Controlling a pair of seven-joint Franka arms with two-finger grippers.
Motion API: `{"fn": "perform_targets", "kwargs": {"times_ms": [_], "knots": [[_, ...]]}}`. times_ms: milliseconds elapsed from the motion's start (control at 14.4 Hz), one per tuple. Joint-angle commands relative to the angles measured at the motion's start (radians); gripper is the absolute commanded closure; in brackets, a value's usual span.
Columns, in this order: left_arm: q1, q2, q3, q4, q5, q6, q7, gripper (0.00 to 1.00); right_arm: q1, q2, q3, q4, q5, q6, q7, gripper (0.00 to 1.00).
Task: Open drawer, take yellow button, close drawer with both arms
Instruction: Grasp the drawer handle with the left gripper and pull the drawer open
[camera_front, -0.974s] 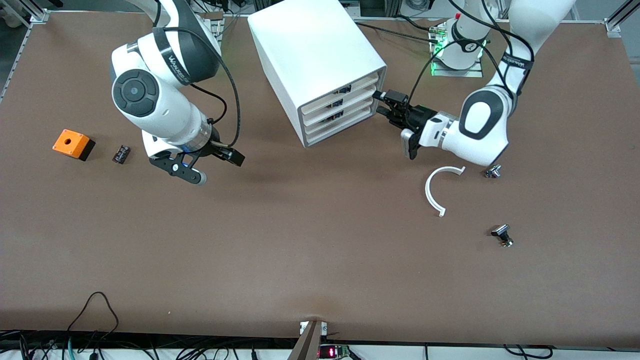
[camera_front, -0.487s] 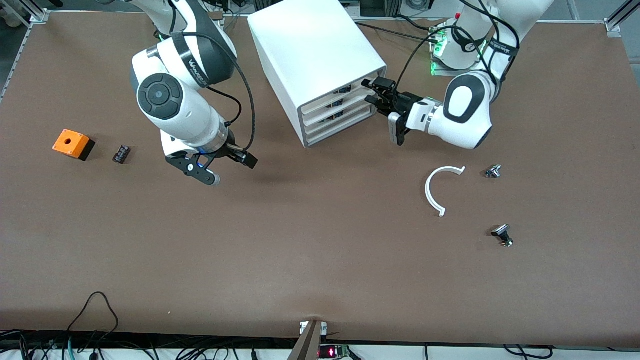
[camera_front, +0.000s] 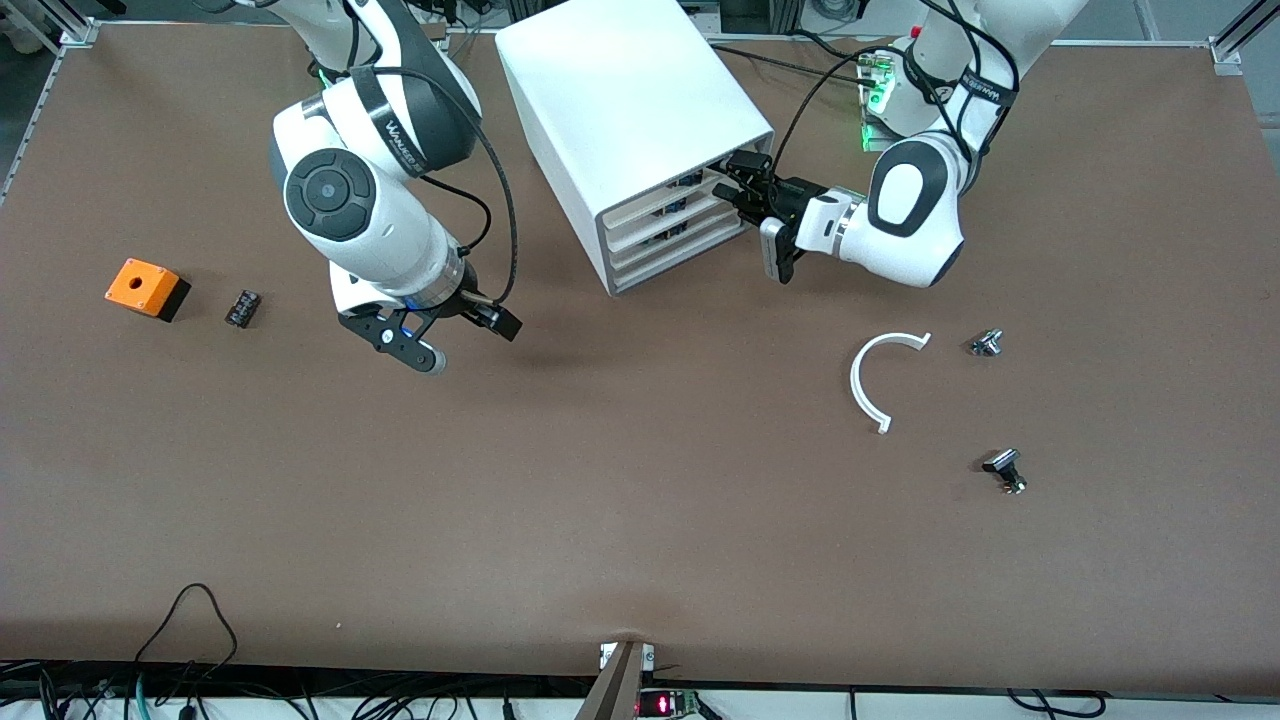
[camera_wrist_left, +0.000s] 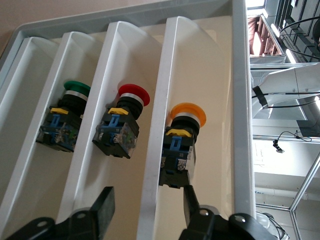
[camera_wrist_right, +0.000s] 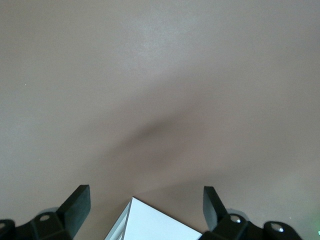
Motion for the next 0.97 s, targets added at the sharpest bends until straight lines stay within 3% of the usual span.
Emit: {"fn": "perform_targets", "kwargs": {"times_ms": [0,209,278,417,904], "knots": [[0.011,-0.03,-0.017,-0.031,-0.026,-0.001,0.031,0.48,0.011,0.028,-0.005,0.044,-0.014,-0.006,0.026,0.0],[0.009,-0.028,-0.017,-0.031,-0.026,-0.003,0.031,0.53,0.012,0.031,-0.005,0.044,-0.014,-0.006,0.026,0.0],[0.009,-0.027,-0.017,-0.031,-0.024,-0.004,0.037,0.65,0.014,0.031,-0.005,0.044,-0.016,-0.006,0.027,0.0],[0.009,-0.021,-0.017,-0.026,-0.024,-0.004,0.071,1.0,0.014,0.031,-0.005,0.044,-0.014,-0.006,0.027,0.0],[0.024,-0.007,-0.01,0.0,-0.013,-0.004,0.071,1.0,0.014,0.031,-0.005,0.044,-0.016,-0.006,0.027,0.0]]}}
